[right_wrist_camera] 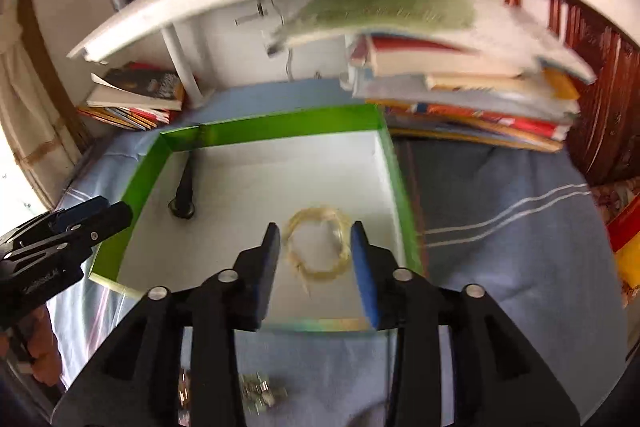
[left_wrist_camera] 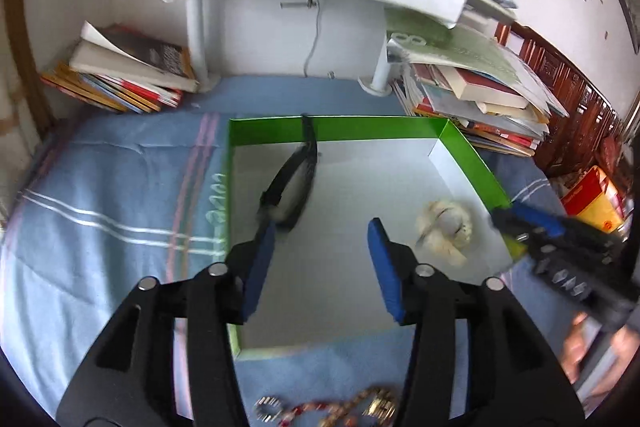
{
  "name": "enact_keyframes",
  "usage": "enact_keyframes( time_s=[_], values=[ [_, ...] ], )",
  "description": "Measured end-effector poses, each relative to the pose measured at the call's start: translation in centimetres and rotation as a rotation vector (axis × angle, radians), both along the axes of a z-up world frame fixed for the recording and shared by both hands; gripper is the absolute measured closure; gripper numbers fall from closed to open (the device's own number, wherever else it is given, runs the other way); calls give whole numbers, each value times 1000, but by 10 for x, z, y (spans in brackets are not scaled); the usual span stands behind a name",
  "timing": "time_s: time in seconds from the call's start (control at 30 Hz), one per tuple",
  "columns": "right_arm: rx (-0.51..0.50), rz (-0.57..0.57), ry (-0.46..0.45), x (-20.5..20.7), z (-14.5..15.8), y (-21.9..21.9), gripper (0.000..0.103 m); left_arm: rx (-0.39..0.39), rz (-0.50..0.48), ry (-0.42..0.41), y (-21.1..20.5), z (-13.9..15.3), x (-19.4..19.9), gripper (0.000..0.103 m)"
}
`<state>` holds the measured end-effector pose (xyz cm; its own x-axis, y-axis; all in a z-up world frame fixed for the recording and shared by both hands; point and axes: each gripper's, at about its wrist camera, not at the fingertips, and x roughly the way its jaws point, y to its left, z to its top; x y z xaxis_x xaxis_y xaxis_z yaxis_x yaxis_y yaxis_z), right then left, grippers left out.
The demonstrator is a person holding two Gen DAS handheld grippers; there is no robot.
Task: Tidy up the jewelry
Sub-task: 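Carry both watches into the green box and open both tools, then withdraw both open tools from the green box back to the jewelry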
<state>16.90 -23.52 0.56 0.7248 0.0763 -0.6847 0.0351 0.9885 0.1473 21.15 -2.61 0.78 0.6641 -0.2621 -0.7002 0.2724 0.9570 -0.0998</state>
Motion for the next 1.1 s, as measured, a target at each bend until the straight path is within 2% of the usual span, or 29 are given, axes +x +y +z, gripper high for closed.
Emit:
enact_keyframes(
  time_s=[0.07, 0.13, 0.27, 0.37, 0.43, 0.6, 0.7, 0.83, 1.1],
  values=[
    [-20, -1, -15, -24, 3, -4, 63, 52, 48, -30, 11, -3, -26, 50],
    [-47, -7, -6, -49, -4, -8, 63, 84, 100, -24, 20, -14, -48, 50],
    [-74, -24, 52, -81, -30, -10, 63, 42, 115, 71, 32, -51, -82, 51],
    [-22, -18, 91, -105, -47, -9, 63, 49, 98, 125, 30, -72, -97, 62],
    [8, 43, 99, -115, -52, 7, 63, 45, 97, 143, 31, -79, -103, 66],
    [-21, 202, 122, -111, -60, 64, 63, 43, 74, 150, 34, -84, -114, 66],
    [-69, 245, 145, -107, -71, 88, 63, 41, 69, 152, 35, -84, -115, 66],
    [-90, 247, 170, -102, -80, 98, 64, 33, 49, 152, 31, -84, -115, 67],
    [-76, 209, 187, -103, -86, 83, 64, 56, -16, 166, 4, -89, -115, 68]
  ],
)
